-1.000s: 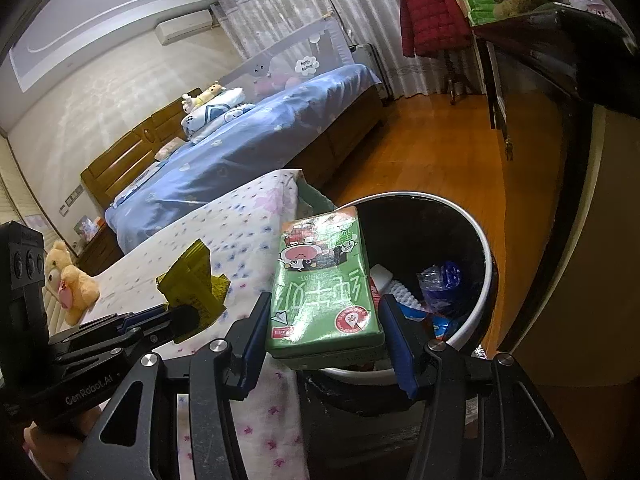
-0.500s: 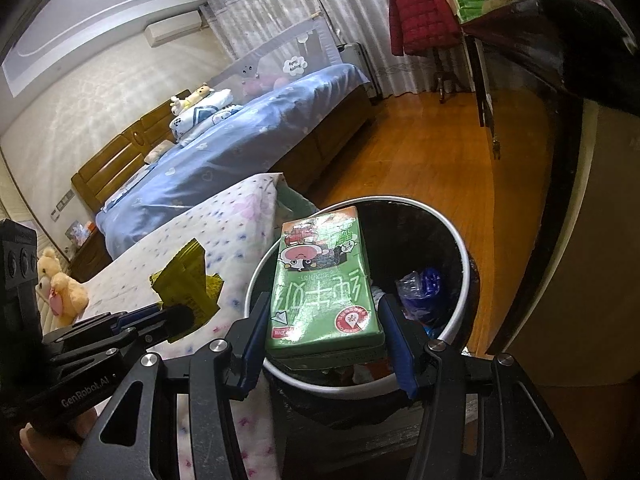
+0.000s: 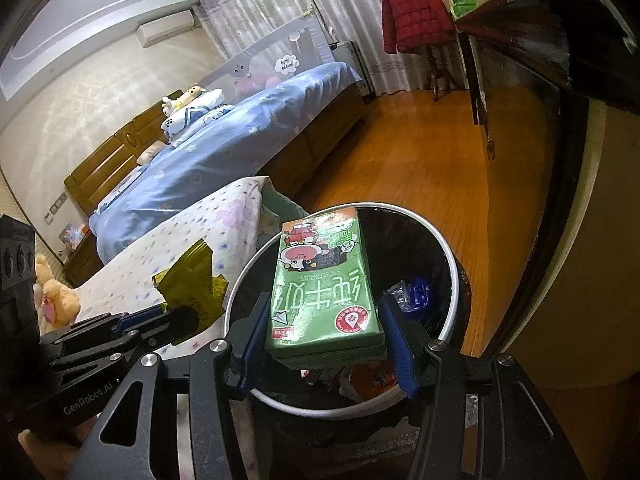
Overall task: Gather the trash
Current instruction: 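Carry the green milk carton and yellow snack bag over the bin, then open both tools to drop the green carton and yellow bag into the bin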
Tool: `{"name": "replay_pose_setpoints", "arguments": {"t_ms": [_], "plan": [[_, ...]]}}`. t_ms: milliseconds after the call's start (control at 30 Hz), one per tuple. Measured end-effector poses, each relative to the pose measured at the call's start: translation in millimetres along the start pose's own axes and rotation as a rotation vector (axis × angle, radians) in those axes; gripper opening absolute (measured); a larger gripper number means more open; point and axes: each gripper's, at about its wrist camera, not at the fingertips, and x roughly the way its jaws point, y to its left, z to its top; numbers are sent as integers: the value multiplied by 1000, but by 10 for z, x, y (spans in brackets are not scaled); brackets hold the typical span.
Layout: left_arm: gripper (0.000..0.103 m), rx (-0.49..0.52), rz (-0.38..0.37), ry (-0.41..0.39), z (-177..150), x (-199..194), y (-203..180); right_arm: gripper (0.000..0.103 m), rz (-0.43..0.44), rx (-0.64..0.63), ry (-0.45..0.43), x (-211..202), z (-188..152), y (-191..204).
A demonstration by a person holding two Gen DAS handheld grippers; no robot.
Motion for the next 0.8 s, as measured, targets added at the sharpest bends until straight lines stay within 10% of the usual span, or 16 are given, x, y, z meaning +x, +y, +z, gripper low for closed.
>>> {"name": "replay_pose_setpoints", "arguments": {"t_ms": [800], "plan": [[18, 35, 13, 29, 125, 252, -100, 54, -33, 14, 21, 140, 83, -150]]}}
